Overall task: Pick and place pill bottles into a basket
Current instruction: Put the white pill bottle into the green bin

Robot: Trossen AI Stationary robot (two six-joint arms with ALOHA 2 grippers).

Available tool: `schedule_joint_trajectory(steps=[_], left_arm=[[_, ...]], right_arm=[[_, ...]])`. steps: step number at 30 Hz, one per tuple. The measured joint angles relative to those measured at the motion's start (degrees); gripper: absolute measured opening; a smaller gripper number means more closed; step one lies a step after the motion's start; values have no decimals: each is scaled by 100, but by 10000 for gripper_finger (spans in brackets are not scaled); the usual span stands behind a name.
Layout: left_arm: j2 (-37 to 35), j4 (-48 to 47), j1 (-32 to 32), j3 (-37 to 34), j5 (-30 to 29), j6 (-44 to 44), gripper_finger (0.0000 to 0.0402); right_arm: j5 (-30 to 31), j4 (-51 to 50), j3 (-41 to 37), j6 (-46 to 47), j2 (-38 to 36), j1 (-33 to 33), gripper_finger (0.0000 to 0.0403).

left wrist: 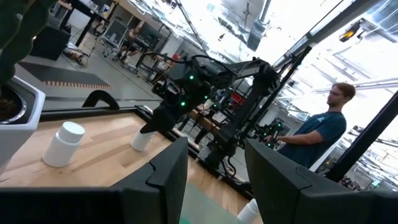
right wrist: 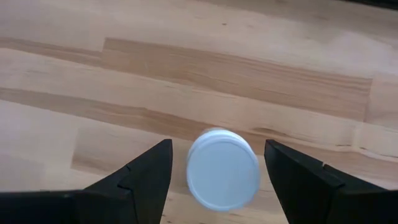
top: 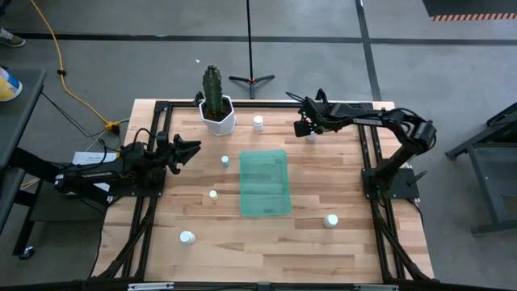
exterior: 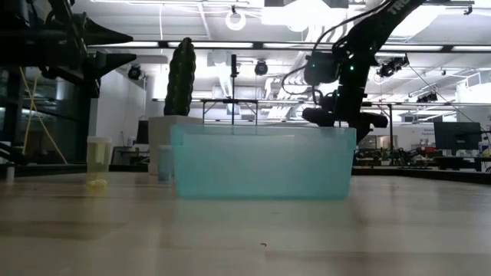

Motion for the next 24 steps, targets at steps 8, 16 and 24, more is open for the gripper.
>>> schedule_joint_trajectory(steps=[8, 16, 24], left_arm=[[0, 0, 0, 0, 0, -1, 193], [0, 0, 0, 0, 2, -1, 193], [0, 0, 0, 0, 2, -1, 193]], right_arm=[[81, -7, -70, -4, 126, 0, 246], [193, 0, -70, -6, 127, 1, 246], [70, -24, -72, 11, 127, 0, 238]])
